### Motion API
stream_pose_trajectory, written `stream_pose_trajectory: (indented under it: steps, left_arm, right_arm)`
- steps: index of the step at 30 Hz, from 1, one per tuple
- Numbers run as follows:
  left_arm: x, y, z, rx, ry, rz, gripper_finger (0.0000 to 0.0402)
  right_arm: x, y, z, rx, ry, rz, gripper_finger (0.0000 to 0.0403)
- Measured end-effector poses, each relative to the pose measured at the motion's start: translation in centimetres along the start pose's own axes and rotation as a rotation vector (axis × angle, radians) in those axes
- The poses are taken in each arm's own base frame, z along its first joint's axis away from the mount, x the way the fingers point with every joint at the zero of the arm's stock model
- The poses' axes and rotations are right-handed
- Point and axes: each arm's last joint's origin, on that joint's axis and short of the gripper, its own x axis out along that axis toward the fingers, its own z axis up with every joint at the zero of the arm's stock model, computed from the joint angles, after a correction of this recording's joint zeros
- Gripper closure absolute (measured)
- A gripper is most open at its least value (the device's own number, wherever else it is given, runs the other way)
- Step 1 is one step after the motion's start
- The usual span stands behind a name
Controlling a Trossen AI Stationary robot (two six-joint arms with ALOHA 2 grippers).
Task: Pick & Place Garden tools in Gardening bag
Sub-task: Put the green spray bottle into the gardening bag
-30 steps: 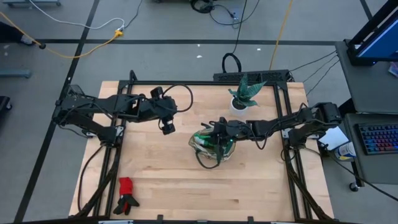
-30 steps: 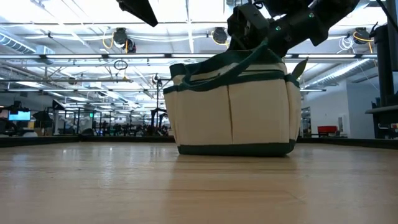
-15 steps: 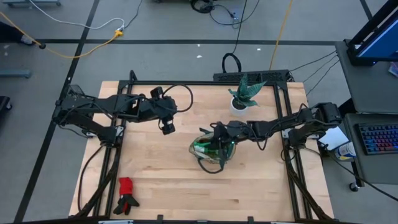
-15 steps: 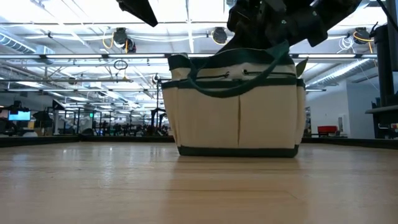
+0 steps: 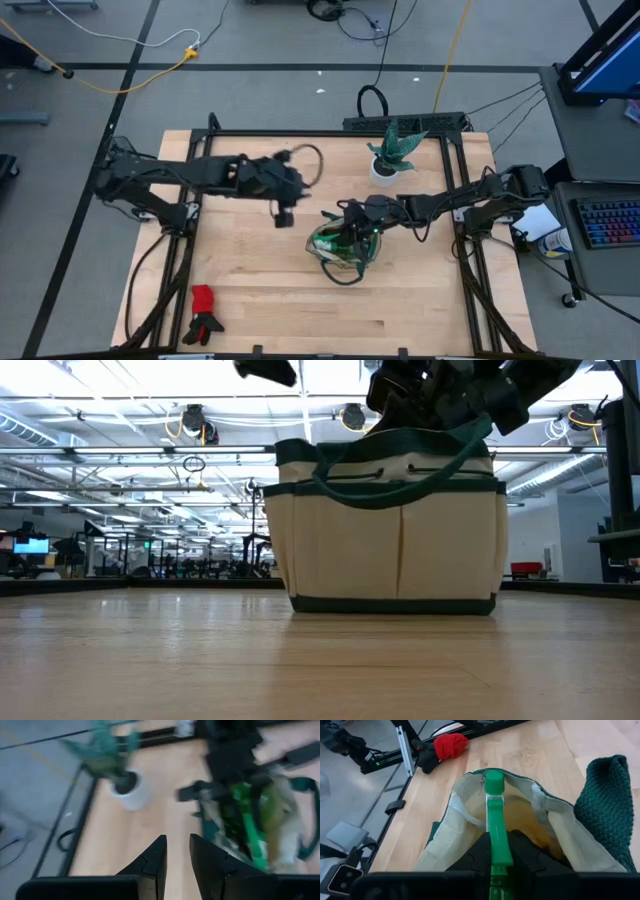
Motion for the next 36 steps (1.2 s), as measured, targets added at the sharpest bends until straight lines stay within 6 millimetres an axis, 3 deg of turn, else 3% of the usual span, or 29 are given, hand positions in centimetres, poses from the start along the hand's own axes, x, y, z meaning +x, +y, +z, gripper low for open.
stream_pose_trajectory:
  steps: [10, 18, 36]
  left_arm:
    - [7.2, -2.0, -1.2, -0.028, 0.110, -0.168, 0.0314]
    - [10.6, -3.2, -1.8, -0.097, 0.114, -0.286, 0.0314]
    - [12.6, -3.6, -2.8, -0.097, 0.176, -0.288, 0.0314]
  right_arm:
    - [0.1, 0.7, -0.4, -0.069, 0.023, 0.012, 0.0372]
    - [0.1, 0.6, -0.4, -0.088, 0.024, 0.011, 0.0371]
    - [0.1, 0.4, -0.4, -0.088, 0.021, -0.040, 0.0369]
